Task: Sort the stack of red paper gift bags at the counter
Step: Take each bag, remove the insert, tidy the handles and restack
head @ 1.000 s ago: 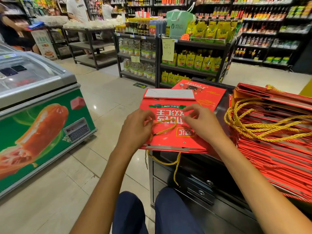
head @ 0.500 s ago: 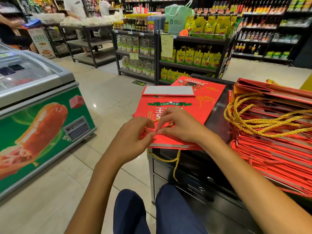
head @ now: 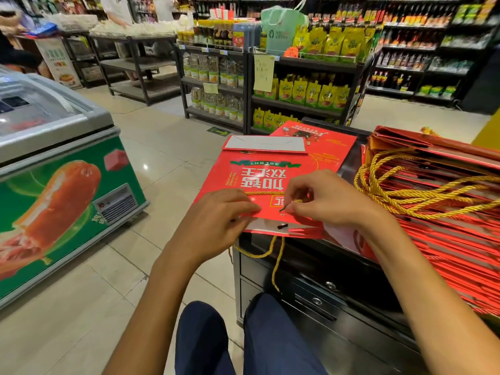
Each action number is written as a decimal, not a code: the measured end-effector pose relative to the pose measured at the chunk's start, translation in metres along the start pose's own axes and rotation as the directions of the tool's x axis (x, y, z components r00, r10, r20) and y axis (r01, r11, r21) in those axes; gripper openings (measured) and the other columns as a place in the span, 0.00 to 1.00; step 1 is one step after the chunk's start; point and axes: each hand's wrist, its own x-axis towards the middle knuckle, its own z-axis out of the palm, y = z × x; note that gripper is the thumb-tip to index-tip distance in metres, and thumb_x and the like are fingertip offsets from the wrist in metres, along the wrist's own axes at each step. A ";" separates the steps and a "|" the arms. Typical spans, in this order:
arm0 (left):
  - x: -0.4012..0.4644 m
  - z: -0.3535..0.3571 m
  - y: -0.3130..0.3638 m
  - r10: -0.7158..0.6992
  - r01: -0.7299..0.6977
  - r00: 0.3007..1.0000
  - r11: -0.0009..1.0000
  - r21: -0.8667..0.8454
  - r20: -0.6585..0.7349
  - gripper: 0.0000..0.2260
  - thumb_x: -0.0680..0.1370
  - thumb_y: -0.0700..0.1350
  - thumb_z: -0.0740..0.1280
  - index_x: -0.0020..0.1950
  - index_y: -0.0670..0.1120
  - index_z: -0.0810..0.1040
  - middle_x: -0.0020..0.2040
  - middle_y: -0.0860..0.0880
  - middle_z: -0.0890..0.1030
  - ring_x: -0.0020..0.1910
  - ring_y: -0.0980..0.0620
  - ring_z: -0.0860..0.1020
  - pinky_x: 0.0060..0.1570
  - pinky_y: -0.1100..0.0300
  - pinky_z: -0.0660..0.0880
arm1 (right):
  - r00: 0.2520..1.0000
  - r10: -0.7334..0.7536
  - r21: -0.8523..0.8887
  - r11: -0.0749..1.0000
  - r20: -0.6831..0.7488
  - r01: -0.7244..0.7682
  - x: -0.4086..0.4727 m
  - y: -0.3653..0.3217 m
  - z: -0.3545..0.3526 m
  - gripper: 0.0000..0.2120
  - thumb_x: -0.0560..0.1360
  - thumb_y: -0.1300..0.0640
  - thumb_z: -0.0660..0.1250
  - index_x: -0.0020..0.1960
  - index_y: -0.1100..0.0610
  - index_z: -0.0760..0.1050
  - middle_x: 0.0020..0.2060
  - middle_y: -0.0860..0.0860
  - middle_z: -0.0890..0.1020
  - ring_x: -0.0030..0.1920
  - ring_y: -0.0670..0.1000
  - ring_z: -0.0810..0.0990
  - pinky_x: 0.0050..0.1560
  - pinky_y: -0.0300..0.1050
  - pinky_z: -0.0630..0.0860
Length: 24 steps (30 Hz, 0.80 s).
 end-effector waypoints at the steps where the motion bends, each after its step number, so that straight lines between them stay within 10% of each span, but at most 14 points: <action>1: -0.001 -0.001 -0.002 -0.004 0.004 1.000 1.000 0.009 0.000 0.15 0.80 0.51 0.66 0.63 0.51 0.84 0.59 0.53 0.84 0.61 0.54 0.78 0.55 0.61 0.71 | 1.000 -0.002 -0.016 1.000 0.022 0.002 0.000 -0.001 -0.002 0.06 0.72 0.58 0.75 0.42 0.47 0.82 0.36 0.43 0.83 0.40 0.44 0.80 0.40 0.38 0.73; 24: -0.001 -0.011 -0.004 -0.086 0.090 0.994 0.995 0.051 -0.063 0.17 0.80 0.52 0.61 0.63 0.52 0.84 0.59 0.52 0.85 0.59 0.49 0.81 0.54 0.57 0.71 | 0.964 -0.249 -0.349 0.899 0.092 0.265 0.011 -0.027 -0.015 0.05 0.76 0.58 0.72 0.51 0.50 0.84 0.44 0.42 0.82 0.46 0.44 0.76 0.47 0.42 0.72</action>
